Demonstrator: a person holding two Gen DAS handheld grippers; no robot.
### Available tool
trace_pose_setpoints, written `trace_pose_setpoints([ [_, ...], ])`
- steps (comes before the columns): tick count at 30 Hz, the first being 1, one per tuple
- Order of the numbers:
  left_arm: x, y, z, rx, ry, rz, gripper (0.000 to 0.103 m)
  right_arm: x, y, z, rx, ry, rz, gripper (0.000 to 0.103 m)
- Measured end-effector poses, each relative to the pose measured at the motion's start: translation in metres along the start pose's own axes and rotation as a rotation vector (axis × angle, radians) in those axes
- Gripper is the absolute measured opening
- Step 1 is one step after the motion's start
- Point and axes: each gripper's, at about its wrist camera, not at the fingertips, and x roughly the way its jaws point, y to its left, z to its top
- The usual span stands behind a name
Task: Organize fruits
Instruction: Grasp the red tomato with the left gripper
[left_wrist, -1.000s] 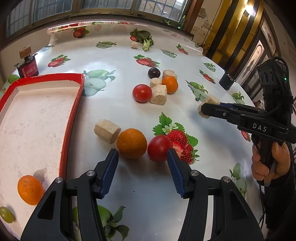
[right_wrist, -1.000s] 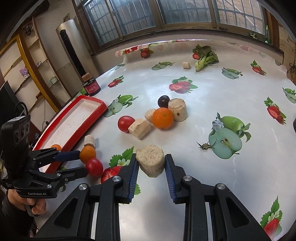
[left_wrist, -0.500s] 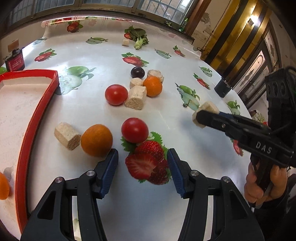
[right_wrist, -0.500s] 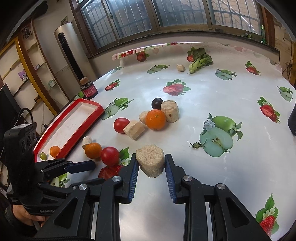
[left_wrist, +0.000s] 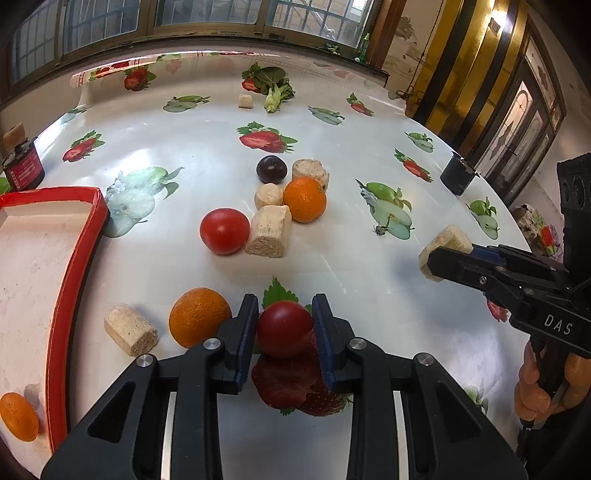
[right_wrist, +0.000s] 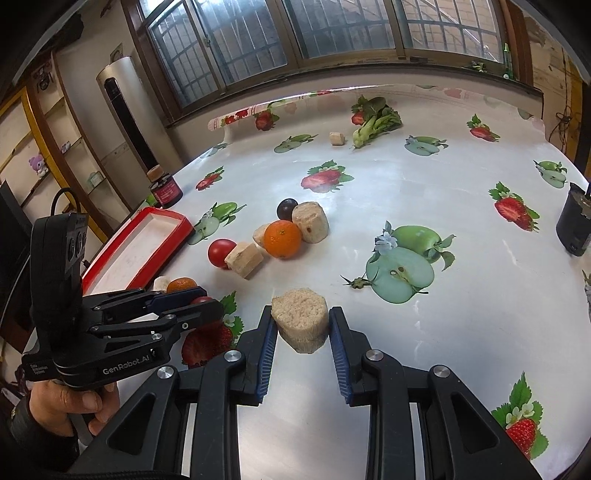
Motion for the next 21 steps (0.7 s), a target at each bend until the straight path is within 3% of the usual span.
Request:
trace_pose_setpoints([
  [8,-0.025,0.001,-0.016,-0.008,-0.014,0.002,0.027,-0.013,0.005,-0.001,-0.011,-0.017,-0.008,0.029],
  [21,-0.093,0.026,-0.031,-0.040,-0.125,0.067,0.027,-0.014,0.052,-0.002,-0.076,-0.013,0.041,0.029],
])
